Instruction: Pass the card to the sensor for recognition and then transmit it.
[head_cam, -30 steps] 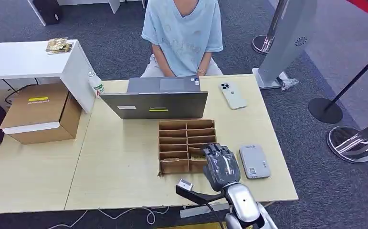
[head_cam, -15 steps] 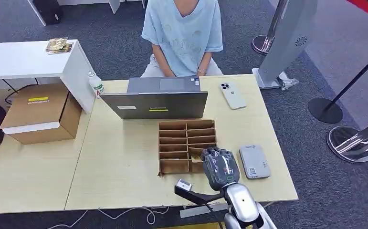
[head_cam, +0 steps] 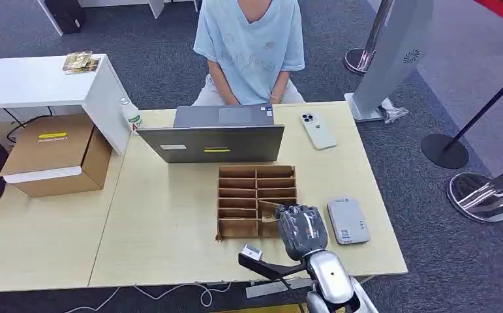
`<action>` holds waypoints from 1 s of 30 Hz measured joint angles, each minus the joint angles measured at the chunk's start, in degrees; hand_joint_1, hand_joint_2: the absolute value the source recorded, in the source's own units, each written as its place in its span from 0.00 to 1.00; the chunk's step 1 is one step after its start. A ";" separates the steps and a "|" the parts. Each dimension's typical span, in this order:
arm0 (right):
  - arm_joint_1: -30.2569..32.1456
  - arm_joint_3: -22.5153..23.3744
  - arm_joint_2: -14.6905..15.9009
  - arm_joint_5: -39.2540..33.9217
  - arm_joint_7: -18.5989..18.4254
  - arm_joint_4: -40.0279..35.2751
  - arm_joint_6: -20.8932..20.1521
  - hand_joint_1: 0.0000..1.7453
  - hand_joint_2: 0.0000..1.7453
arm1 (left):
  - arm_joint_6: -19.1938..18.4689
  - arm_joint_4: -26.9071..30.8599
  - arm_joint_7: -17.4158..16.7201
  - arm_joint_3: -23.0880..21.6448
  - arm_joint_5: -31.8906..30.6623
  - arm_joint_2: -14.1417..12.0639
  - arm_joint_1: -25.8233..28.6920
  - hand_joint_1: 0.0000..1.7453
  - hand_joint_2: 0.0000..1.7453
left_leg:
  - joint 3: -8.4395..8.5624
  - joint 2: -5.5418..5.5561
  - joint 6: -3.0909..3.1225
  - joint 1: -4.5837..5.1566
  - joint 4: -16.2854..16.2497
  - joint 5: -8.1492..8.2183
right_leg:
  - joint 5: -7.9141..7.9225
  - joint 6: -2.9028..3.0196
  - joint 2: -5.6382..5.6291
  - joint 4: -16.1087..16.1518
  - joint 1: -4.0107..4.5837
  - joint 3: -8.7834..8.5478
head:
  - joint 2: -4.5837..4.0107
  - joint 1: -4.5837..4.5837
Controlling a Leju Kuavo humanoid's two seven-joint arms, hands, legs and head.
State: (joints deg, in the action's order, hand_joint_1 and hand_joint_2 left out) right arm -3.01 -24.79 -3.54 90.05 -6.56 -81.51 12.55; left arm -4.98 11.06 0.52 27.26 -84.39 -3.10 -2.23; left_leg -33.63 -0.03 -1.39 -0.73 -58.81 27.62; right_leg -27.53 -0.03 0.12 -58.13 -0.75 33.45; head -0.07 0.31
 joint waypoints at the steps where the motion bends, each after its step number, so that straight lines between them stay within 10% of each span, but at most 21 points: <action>1: 0.00 0.00 0.00 0.00 -0.04 -0.15 -0.02 0.93 1.00 | 0.00 0.00 0.00 0.00 0.00 0.00 0.00 0.00 1.00 | 0.00 0.00 0.00 0.00 0.00 0.00 | 0.00 0.00 0.00 0.00 0.00 0.00 | 0.00 0.00; 17: 0.89 0.68 -0.02 -4.91 2.71 -2.25 2.88 1.00 1.00 | 0.02 0.00 0.07 0.37 -0.04 0.00 0.00 0.00 1.00 | 0.00 0.00 0.00 0.00 0.00 0.00 | 0.00 0.00 0.00 0.00 0.00 0.01 | 0.00 0.00; 30: 3.11 4.39 -0.68 -25.92 11.39 -5.55 0.96 1.00 1.00 | 0.04 0.00 0.11 0.94 -0.11 0.02 -0.02 0.00 1.00 | 0.00 0.00 0.00 0.00 0.00 0.00 | 0.00 0.00 0.00 0.00 0.00 0.01 | 0.00 0.00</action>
State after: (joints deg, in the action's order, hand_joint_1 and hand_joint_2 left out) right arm 0.10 -20.39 -4.22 64.13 4.83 -87.06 13.51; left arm -4.94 11.06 0.63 28.20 -84.50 -3.08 -2.25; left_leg -33.63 -0.03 -1.39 -0.73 -58.81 27.62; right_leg -27.53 -0.03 0.11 -58.13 -0.75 33.46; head -0.07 0.31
